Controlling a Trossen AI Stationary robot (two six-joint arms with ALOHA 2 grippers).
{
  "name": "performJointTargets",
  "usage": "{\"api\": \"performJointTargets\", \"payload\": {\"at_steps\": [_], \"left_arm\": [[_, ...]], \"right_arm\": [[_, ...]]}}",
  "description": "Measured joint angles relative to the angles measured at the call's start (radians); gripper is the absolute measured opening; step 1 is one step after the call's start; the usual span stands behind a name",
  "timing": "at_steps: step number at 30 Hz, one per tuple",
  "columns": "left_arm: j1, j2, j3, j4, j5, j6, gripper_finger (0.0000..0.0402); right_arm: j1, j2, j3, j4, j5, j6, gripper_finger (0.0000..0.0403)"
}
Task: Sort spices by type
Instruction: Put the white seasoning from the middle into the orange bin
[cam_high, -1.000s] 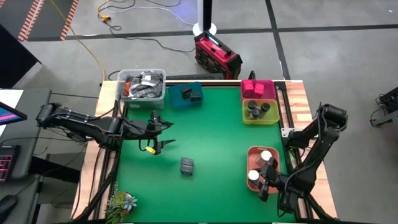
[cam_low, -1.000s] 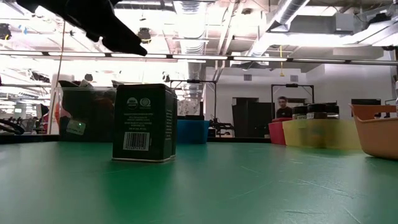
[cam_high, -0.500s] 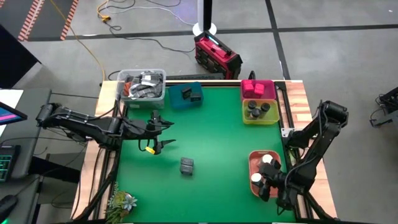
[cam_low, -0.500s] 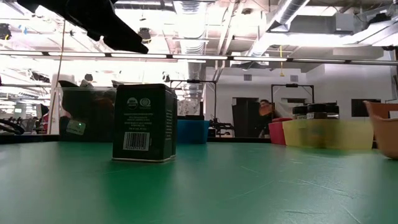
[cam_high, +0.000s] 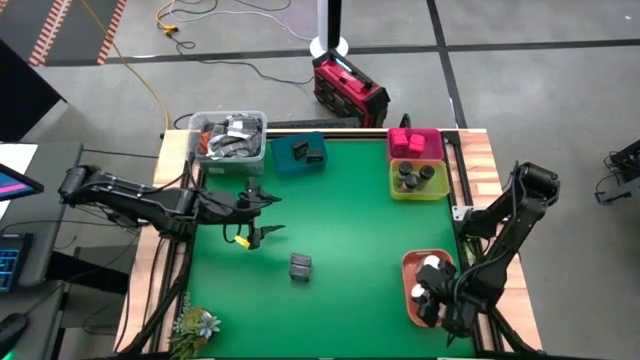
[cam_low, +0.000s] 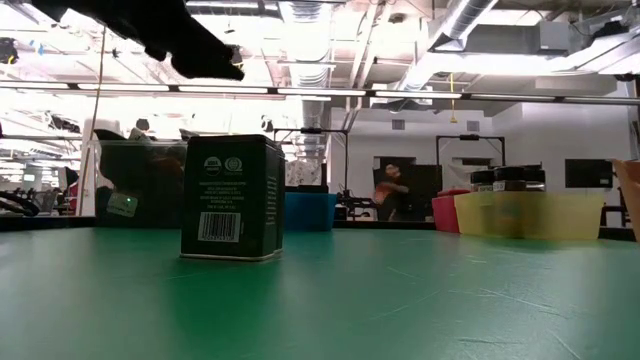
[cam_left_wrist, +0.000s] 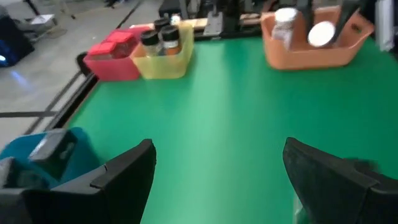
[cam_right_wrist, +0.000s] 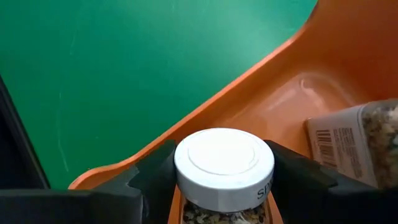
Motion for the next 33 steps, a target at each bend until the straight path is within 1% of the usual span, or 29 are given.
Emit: {"api": "performJointTargets", "payload": {"at_steps": [2,5,8,10,12,15,20,23,27,29,33], "left_arm": [[0.0,0.026,0.0,0.053,0.024,-0.016,0.0336],[0.0,0.079,-0.001,0.133,0.071,-0.018,0.0336],[0.0,0.163,0.0,0.265,0.126,-0.017,0.0336],[0.003,0.235,0.0,0.375,0.176,-0.016,0.0336],[0.008,0.31,0.017,0.433,0.228,-0.017,0.0336],[0.015,0.426,0.1,0.428,0.273,-0.005,0.0336],[0.013,0.592,0.245,0.406,0.288,0.05,0.0336],[0.013,0.677,0.332,0.412,0.32,0.059,0.0336],[0.013,0.803,0.433,0.462,0.402,0.041,0.0336],[0.012,0.865,0.485,0.497,0.444,0.026,0.0336],[0.002,0.978,0.591,0.52,0.468,0.033,0.0336]], "right_arm": [[-0.005,0.0,0.0,-0.005,0.018,-0.016,0.0248],[-0.006,0.0,0.0,-0.017,0.075,-0.029,0.0246],[-0.006,0.0,0.0,-0.021,0.123,-0.046,0.0246],[-0.006,0.0,0.0,-0.025,0.132,-0.046,0.0246],[-0.006,0.0,0.0,-0.029,0.146,-0.046,0.0246],[-0.006,0.0,0.0,-0.029,0.156,-0.048,0.0245],[-0.003,0.0,0.008,-0.036,0.16,-0.048,0.0245],[-0.003,0.0,0.031,-0.044,0.182,-0.074,0.0245],[-0.003,0.0,0.067,-0.062,0.232,-0.114,0.0245],[-0.003,0.0,0.081,-0.079,0.24,-0.116,0.0245],[-0.003,0.0,0.103,-0.105,0.254,-0.116,0.0245]]}}
